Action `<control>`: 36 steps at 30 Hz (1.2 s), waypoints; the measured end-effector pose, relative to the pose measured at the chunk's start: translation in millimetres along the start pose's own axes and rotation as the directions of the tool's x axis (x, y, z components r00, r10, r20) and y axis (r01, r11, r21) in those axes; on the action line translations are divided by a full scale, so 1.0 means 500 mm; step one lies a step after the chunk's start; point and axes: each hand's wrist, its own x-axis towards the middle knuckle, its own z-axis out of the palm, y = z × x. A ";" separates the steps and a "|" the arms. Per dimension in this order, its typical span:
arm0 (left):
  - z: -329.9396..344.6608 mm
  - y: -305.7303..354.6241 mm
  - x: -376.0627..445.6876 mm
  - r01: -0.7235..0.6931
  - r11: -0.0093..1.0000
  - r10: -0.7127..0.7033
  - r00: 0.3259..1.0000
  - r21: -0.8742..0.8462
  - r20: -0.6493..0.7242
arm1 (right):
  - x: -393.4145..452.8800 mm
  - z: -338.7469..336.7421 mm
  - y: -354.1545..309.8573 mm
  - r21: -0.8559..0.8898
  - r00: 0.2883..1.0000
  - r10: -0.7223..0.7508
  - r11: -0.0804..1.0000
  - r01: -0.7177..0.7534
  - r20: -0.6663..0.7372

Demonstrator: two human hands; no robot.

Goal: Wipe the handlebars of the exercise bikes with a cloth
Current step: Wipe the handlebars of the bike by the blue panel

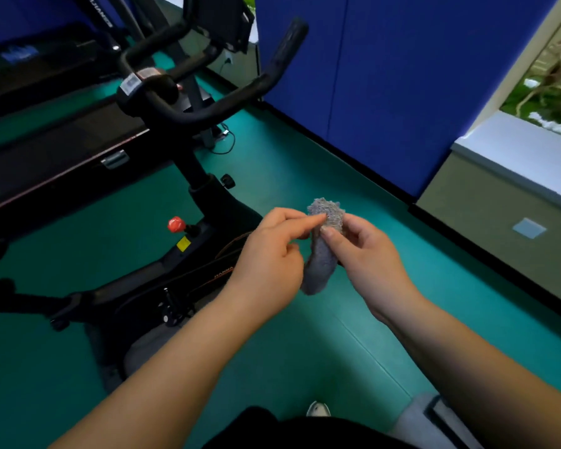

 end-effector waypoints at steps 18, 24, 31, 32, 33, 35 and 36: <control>-0.349 -0.252 0.292 -0.169 0.859 0.216 0.976 0.483 -0.042 | 0.310 0.200 -0.060 -0.355 0.945 -0.224 0.926 0.130 -0.238; -0.428 -0.318 0.397 -0.254 0.742 0.265 0.961 0.620 0.076 | 0.375 0.285 -0.100 -0.411 0.912 -0.310 0.893 0.183 -0.268; -0.460 -0.358 0.486 -0.282 0.739 0.266 0.957 0.612 0.120 | 0.441 0.299 -0.153 -0.476 0.881 -0.407 0.841 0.258 -0.240; -0.464 -0.360 0.496 -0.290 0.739 0.282 0.953 0.608 0.112 | 0.454 0.299 -0.160 -0.497 0.882 -0.418 0.825 0.269 -0.217; -0.468 -0.363 0.502 -0.292 0.742 0.291 0.951 0.604 0.102 | 0.464 0.300 -0.167 -0.521 0.884 -0.429 0.807 0.280 -0.188; -0.481 -0.366 0.512 -0.270 0.764 0.289 0.955 0.586 0.064 | 0.484 0.305 -0.181 -0.557 0.878 -0.458 0.769 0.315 -0.136; -0.489 -0.368 0.518 -0.261 0.771 0.290 0.956 0.581 0.046 | 0.491 0.308 -0.185 -0.575 0.877 -0.467 0.750 0.327 -0.110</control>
